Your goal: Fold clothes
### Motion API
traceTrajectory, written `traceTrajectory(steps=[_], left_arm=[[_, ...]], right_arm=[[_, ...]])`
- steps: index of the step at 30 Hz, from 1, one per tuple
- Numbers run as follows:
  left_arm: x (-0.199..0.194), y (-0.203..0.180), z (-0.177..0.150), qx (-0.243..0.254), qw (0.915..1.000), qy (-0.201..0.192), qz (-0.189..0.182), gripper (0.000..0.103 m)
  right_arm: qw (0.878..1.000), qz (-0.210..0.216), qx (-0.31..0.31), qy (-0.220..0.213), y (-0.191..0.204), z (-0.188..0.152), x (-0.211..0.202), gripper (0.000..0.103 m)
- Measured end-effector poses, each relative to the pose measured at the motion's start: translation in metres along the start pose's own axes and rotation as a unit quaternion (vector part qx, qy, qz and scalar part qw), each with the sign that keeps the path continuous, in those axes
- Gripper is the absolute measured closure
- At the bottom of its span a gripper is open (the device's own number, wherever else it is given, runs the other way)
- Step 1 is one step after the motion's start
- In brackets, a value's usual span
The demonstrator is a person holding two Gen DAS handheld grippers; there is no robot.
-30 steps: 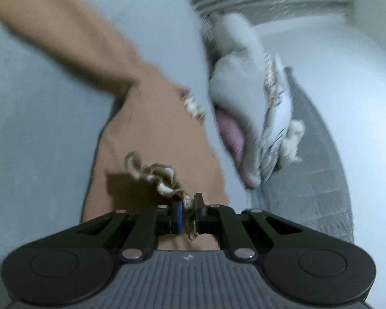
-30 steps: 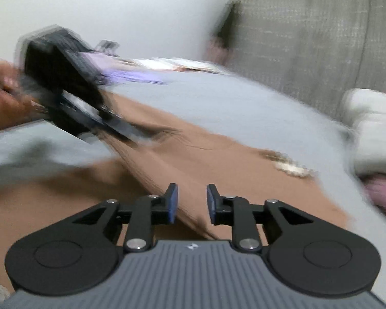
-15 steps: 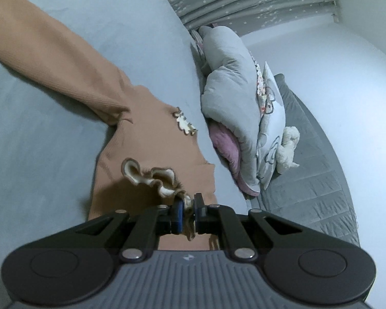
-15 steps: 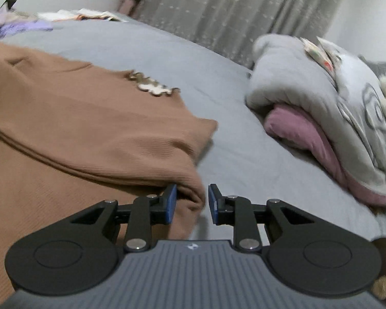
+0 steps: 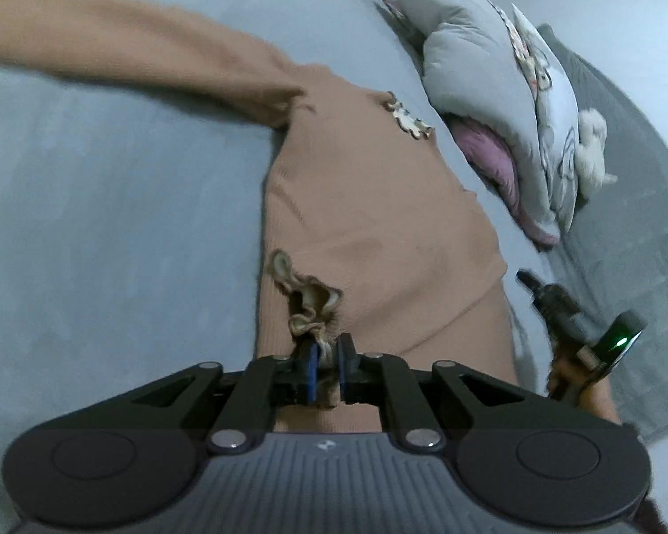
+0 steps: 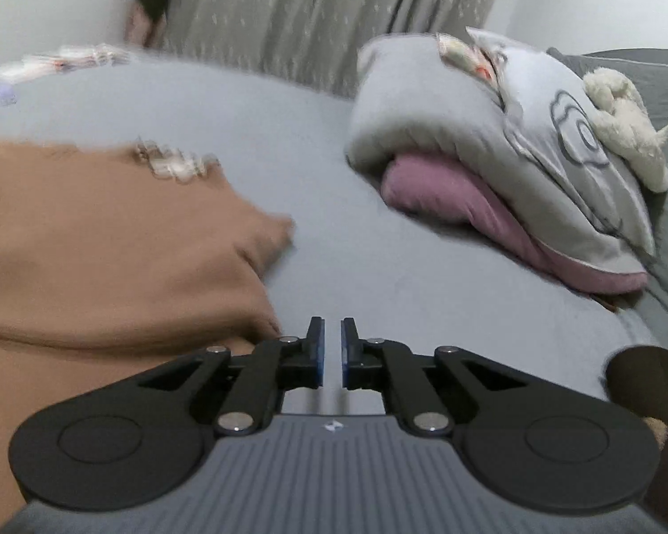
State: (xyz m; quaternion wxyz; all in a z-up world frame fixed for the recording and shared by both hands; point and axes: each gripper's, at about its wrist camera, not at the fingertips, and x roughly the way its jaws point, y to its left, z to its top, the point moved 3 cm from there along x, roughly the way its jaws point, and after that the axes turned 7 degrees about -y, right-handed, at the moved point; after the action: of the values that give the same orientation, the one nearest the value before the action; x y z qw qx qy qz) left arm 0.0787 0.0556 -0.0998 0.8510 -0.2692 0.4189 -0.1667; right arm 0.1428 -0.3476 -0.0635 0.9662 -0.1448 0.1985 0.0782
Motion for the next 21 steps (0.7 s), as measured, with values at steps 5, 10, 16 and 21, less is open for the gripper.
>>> traceTrajectory(steps=[5, 10, 16, 21], left_arm=[[-0.018, -0.009, 0.013, 0.030, 0.9985, -0.044, 0.015, 0.081], [-0.016, -0.021, 0.013, 0.031, 0.9981, -0.035, -0.041, 0.081], [0.022, -0.030, 0.004, 0.039, 0.9929, 0.015, -0.111, 0.081], [0.044, -0.025, -0.004, 0.050, 0.9921, 0.042, -0.107, 0.081]], right_arm=[[0.998, 0.057, 0.021, -0.025, 0.024, 0.019, 0.010, 0.096], [0.994, 0.070, 0.079, 0.011, 0.007, 0.029, 0.046, 0.087], [0.969, 0.123, 0.204, 0.060, -0.036, 0.036, 0.105, 0.075], [0.956, 0.143, 0.248, 0.064, -0.039, 0.023, 0.144, 0.078]])
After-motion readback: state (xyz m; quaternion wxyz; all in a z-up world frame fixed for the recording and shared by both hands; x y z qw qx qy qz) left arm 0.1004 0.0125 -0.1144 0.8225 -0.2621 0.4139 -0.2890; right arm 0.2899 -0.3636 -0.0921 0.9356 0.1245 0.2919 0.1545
